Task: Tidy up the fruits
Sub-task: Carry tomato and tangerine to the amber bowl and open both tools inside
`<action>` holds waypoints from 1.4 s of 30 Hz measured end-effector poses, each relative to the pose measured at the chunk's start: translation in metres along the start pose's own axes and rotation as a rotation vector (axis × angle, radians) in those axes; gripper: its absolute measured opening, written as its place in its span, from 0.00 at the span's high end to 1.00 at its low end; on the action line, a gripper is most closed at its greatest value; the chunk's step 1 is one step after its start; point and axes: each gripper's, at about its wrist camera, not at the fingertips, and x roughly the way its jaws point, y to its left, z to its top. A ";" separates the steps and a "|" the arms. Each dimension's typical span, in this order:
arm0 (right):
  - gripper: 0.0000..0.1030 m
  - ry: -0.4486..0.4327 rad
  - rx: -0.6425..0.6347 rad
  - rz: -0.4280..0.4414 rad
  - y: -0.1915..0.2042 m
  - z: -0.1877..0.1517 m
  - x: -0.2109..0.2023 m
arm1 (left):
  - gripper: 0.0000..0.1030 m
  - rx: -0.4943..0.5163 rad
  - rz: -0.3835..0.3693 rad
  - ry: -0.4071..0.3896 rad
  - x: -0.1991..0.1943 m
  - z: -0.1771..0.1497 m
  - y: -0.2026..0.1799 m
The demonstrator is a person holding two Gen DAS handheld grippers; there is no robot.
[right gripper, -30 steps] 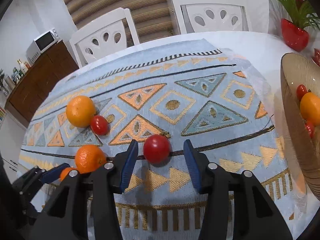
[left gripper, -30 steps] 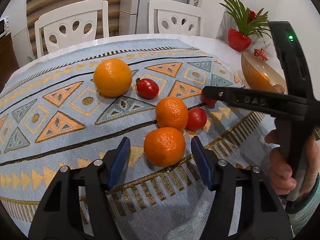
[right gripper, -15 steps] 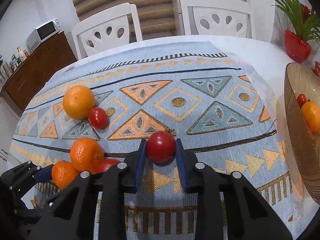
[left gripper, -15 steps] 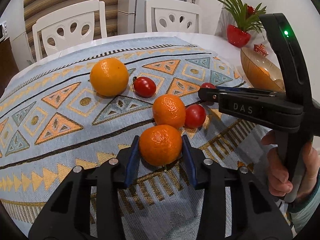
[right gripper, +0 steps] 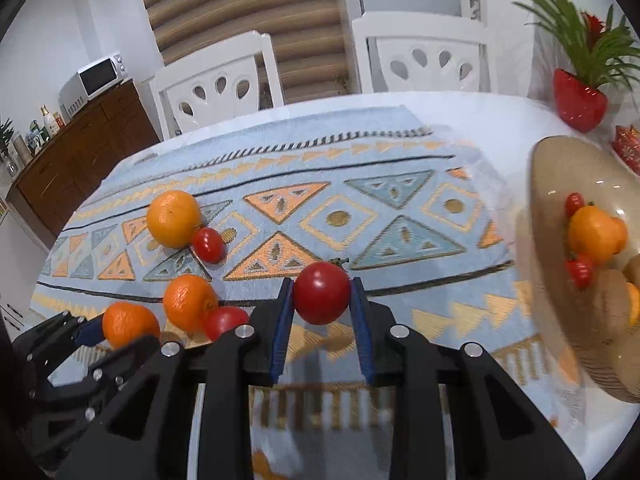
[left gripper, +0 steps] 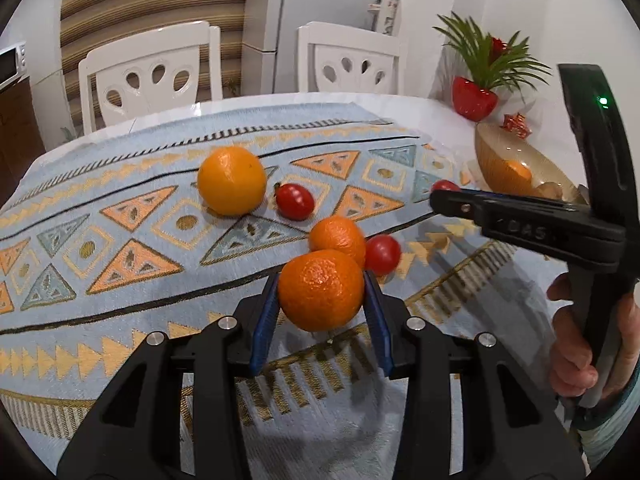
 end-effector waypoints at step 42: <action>0.70 0.007 0.401 -0.282 -0.247 0.030 -0.090 | 0.49 0.121 -0.349 0.066 0.106 0.116 -0.230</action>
